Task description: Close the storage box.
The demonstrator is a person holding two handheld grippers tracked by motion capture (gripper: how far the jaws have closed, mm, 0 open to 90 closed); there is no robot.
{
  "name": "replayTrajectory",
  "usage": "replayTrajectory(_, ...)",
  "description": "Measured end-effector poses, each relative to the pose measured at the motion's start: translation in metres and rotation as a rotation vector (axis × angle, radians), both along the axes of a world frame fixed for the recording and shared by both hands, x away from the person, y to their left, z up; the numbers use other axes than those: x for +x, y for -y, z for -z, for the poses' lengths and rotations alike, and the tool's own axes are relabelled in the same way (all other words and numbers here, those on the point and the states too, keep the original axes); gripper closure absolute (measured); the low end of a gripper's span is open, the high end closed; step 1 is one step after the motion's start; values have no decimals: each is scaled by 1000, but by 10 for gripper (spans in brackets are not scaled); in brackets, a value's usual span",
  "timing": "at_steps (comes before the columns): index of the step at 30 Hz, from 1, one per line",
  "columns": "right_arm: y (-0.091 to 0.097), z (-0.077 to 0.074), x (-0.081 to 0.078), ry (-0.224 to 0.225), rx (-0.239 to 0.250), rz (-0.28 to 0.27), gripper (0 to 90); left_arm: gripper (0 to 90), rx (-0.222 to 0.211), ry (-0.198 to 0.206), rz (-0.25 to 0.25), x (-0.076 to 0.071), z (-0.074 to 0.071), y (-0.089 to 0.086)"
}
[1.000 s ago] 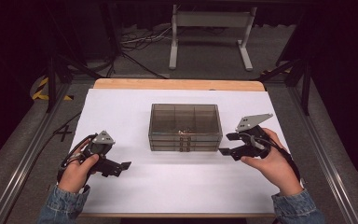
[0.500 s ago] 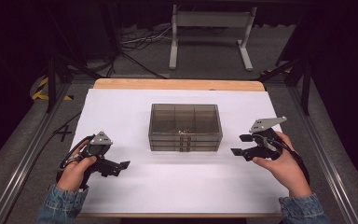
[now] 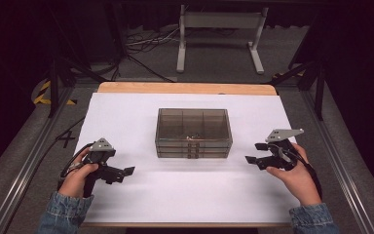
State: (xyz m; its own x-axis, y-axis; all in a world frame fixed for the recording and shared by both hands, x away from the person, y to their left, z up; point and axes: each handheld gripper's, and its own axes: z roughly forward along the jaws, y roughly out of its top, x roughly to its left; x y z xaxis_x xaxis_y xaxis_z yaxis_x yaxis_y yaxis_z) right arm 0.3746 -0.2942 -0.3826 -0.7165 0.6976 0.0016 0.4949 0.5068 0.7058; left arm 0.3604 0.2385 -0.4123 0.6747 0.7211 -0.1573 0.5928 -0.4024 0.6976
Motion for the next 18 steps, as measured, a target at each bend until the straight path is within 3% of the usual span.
replayTrajectory(5,3,11,-1,3,-4,0,352,2,45,1,3,2,3,0)
replayTrajectory(7,4,15,-1,2,-19,-6,351,2,44,9,-2,2,5,1)
replayTrajectory(8,4,16,-2,4,-20,-7,352,2,67,4,5,3,5,0)
replayTrajectory(11,6,22,-2,-5,-21,-7,352,2,63,22,-6,3,8,-1)
replayTrajectory(14,7,26,-2,-6,-24,-4,350,2,62,9,0,4,10,-2)
replayTrajectory(16,6,30,-2,-7,-56,-4,344,2,56,4,-9,5,13,-2)
replayTrajectory(18,5,34,-3,2,-46,-9,345,2,66,-5,2,6,14,-3)
